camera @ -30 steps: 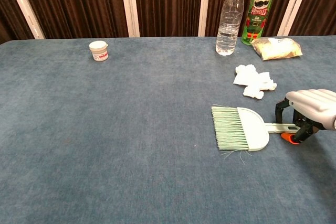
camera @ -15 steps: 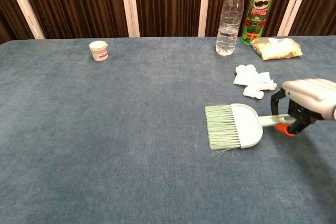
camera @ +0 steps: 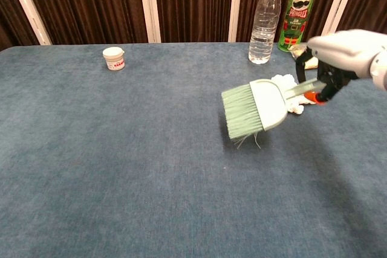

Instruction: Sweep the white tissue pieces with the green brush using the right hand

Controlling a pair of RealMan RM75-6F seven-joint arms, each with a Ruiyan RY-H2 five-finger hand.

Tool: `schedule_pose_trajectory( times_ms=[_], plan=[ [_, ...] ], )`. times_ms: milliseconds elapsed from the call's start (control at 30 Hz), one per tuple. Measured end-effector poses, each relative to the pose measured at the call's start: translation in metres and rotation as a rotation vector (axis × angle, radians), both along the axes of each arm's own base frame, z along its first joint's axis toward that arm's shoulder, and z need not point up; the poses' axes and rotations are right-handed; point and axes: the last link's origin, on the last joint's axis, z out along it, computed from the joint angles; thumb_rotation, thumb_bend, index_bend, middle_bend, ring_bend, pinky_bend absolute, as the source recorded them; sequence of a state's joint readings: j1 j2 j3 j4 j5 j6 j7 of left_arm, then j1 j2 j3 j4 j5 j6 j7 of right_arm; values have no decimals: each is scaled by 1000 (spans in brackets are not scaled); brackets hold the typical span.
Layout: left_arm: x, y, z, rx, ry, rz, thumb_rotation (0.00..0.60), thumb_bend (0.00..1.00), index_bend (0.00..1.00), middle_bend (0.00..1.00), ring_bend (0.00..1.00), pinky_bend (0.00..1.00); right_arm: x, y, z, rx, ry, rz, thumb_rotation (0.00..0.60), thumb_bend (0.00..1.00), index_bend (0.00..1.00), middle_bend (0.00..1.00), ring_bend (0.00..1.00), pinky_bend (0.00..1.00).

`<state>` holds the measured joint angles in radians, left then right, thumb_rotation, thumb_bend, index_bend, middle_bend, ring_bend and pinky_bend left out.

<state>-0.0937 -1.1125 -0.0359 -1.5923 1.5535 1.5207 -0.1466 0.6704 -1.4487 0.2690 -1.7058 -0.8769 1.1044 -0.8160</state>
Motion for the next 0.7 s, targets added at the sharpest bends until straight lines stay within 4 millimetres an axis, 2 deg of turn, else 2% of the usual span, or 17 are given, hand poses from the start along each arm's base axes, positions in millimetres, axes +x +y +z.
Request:
schedule_pose_trajectory(
  times_ms=[100,300,533,700],
  plan=[
    [0,0,1,-2,-7,3,600,0,0,0,0,17,12,-8,4,-11,-1,13,600,608,805,1000,1000,895],
    [0,1,1,-6,-22,4,600,0,0,0,0,17,21,-26,2,-24,33,-15,600,607,805,1000,1000,897],
    [-1,1,2,-13,-35,7,600,0,0,0,0,17,13,-58,-5,-69,129,-66,600,607,822,1000,1000,896],
    [-1,2,2,-18,-42,12,600,0,0,0,0,17,-2,-79,-7,-95,209,-102,600,608,831,1000,1000,895]
  ],
)
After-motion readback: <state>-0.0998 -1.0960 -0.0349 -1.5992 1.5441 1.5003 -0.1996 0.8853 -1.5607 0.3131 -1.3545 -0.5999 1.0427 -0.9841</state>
